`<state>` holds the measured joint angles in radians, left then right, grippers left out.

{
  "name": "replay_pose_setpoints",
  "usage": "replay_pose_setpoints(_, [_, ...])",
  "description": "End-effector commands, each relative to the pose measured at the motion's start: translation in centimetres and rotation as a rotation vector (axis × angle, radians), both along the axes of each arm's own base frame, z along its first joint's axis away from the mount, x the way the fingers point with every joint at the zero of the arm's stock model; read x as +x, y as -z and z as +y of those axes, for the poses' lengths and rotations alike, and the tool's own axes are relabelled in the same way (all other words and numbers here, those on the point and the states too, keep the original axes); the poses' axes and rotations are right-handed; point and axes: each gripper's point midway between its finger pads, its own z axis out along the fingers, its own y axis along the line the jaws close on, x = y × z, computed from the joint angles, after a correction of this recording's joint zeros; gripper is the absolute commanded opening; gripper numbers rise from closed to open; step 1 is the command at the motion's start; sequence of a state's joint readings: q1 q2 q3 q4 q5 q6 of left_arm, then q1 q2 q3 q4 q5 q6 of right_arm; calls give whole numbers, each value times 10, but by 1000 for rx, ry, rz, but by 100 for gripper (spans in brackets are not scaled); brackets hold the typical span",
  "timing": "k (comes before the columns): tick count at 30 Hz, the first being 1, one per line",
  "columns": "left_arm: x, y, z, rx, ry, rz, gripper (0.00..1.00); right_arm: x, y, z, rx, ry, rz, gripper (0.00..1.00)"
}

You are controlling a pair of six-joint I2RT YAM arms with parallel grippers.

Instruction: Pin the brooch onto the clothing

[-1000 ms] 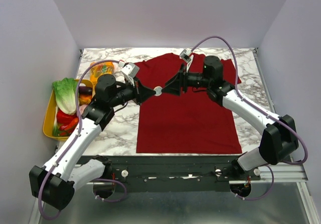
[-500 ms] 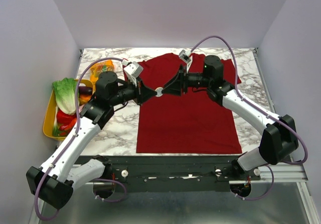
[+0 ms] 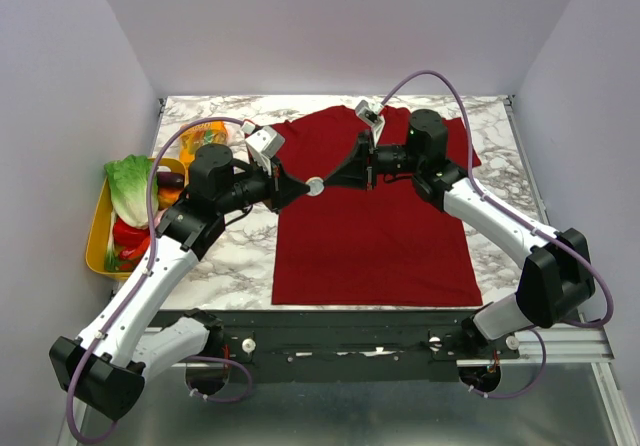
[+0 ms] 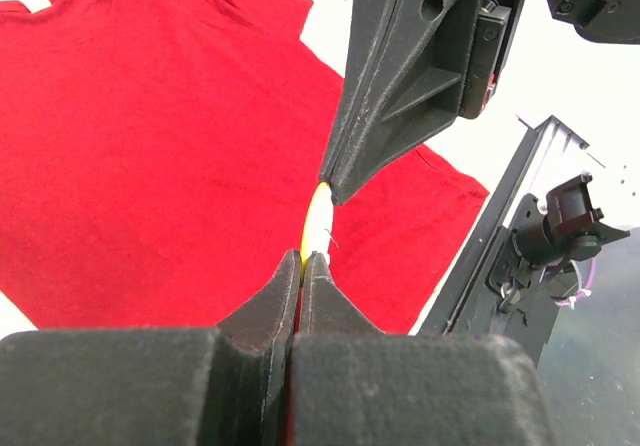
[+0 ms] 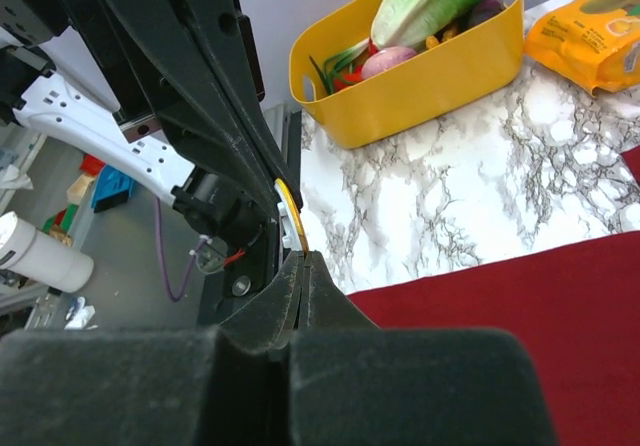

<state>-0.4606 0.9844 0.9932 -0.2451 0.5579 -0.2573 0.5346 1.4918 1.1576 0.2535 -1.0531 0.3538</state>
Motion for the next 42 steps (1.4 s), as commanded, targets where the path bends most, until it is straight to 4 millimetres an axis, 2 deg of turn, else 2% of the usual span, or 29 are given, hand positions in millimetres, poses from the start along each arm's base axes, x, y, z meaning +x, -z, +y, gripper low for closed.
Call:
replay_pose_setpoints(1, [2, -2, 1, 13, -21, -13, 0, -9, -9, -3, 29, -41, -49, 1])
replay_pose_setpoints(5, [11, 8, 4, 37, -59, 11, 0, 4, 7, -3, -22, 33, -10, 1])
replay_pose_setpoints(8, [22, 34, -1, 87, -66, 115, 0, 29, 32, -6, -117, 179, 46, 9])
replay_pose_setpoints(9, [24, 56, -6, 125, -42, 189, 0, 38, 44, -11, -165, 250, 78, 11])
replay_pose_setpoints(11, [19, 69, -20, 157, 22, 231, 0, 46, 54, -15, -197, 298, 97, 17])
replay_pose_setpoints(12, [19, 91, -24, 206, 35, 296, 0, 50, 68, -22, -250, 353, 144, 20])
replay_pose_setpoints(14, [18, 102, -32, 262, 72, 313, 0, 55, 76, -32, -277, 410, 168, 25])
replay_pose_setpoints(15, [14, 122, -32, 314, 87, 374, 0, 56, 86, -39, -302, 449, 202, 25])
replay_pose_setpoints(16, [15, 121, -34, 336, 105, 362, 0, 57, 90, -43, -312, 466, 219, 29])
replay_pose_setpoints(18, [11, 136, -35, 401, 126, 399, 0, 57, 94, -54, -317, 485, 245, 30])
replay_pose_setpoints(20, [13, 131, -41, 413, 166, 376, 0, 53, 103, -60, -330, 481, 255, 36])
replay_pose_setpoints(21, [6, 140, -42, 449, 195, 416, 0, 51, 107, -63, -344, 488, 255, 38])
replay_pose_setpoints(22, [10, 130, -46, 455, 215, 399, 0, 50, 108, -66, -348, 498, 253, 42])
replay_pose_setpoints(23, [8, 133, -48, 483, 232, 414, 0, 48, 113, -68, -361, 506, 265, 43])
replay_pose_setpoints(24, [1, 149, -47, 546, 276, 458, 0, 48, 116, -71, -374, 527, 271, 45])
replay_pose_setpoints(26, [3, 151, -52, 591, 301, 471, 2, 46, 124, -78, -400, 557, 285, 47])
replay_pose_setpoints(27, [1, 170, -47, 659, 314, 524, 3, 45, 131, -84, -427, 583, 300, 48])
replay_pose_setpoints(29, [4, 179, -51, 722, 321, 541, 9, 44, 139, -91, -456, 615, 314, 48])
replay_pose_setpoints(30, [1, 198, -47, 788, 323, 601, 11, 43, 148, -98, -481, 641, 336, 48])
replay_pose_setpoints(33, [2, 221, -42, 923, 322, 624, 21, 38, 158, -108, -506, 675, 372, 51])
replay_pose_setpoints(34, [5, 224, -40, 948, 304, 617, 37, 37, 160, -110, -508, 683, 375, 53])
replay_pose_setpoints(35, [11, 228, -34, 988, 271, 598, 44, 37, 162, -113, -511, 692, 381, 54])
replay_pose_setpoints(36, [16, 226, -35, 984, 252, 572, 49, 36, 160, -114, -508, 694, 376, 55])
replay_pose_setpoints(37, [21, 223, -34, 983, 228, 552, 61, 36, 161, -116, -510, 701, 378, 57])
replay_pose_setpoints(38, [30, 219, -31, 991, 180, 526, 67, 35, 160, -117, -506, 701, 374, 59])
replay_pose_setpoints(39, [39, 206, -34, 959, 144, 474, 73, 34, 158, -117, -503, 699, 366, 59])
replay_pose_setpoints(40, [46, 197, -34, 938, 114, 448, 91, 33, 158, -117, -501, 690, 365, 61])
replay_pose_setpoints(41, [52, 189, -32, 914, 75, 431, 99, 32, 157, -116, -498, 681, 358, 64])
replay_pose_setpoints(42, [62, 173, -31, 862, 38, 385, 99, 31, 157, -114, -492, 668, 348, 65])
